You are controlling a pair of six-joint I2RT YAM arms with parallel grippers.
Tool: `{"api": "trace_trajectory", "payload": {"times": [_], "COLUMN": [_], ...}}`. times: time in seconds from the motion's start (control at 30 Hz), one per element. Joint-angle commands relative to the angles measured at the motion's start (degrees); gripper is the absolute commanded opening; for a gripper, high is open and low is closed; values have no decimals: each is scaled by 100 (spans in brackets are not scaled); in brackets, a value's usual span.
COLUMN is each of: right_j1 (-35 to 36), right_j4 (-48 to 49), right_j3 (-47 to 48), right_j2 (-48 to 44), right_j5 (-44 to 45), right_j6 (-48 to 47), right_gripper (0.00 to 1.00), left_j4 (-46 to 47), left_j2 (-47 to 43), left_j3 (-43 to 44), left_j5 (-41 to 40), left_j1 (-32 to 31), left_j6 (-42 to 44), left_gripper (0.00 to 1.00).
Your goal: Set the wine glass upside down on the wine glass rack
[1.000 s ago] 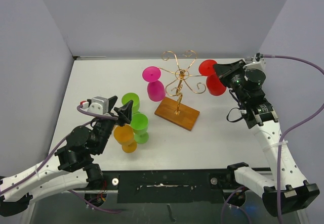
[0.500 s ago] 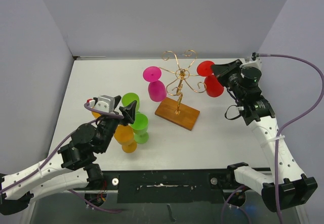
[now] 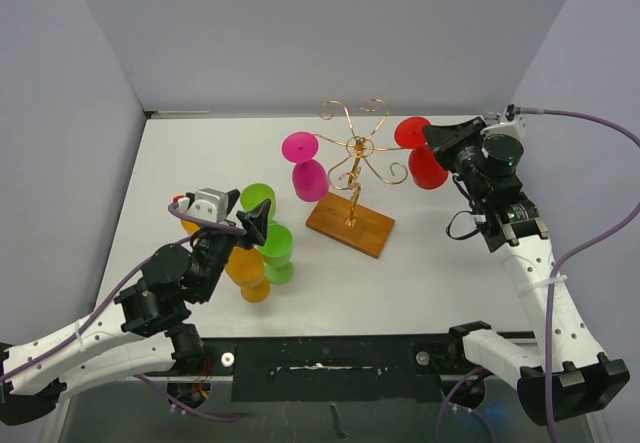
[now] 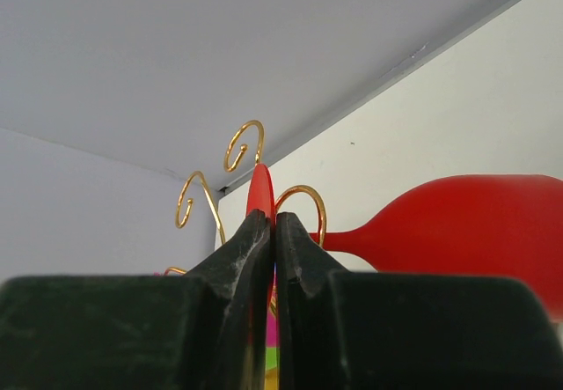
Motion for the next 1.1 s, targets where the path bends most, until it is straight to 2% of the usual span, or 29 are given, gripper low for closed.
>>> {"api": "trace_trajectory", "payload": {"times": [0.0, 0.23, 0.5, 0.9, 1.07], "right_j1": [-54, -64, -71, -90, -102], "right_j4": [496, 455, 462, 129, -45], "right_j3": [96, 245, 328, 542, 660], "right_j2": [-168, 119, 320, 493, 459], "right_j5": [279, 165, -112, -263, -296], "right_j6": [2, -73, -136, -319, -452], "right_gripper": [0, 0, 6, 22, 30], "left_j4": [143, 144, 137, 85, -80], "left_j2": [3, 55, 90, 188, 343], "left_j3": [255, 250, 265, 297, 416], "left_j5": [23, 11, 59, 138, 252], "left_j1": [-40, -39, -40, -40, -39], "left_j6": [-21, -11, -11, 6, -32], "left_gripper": [62, 62, 62, 63, 67]}}
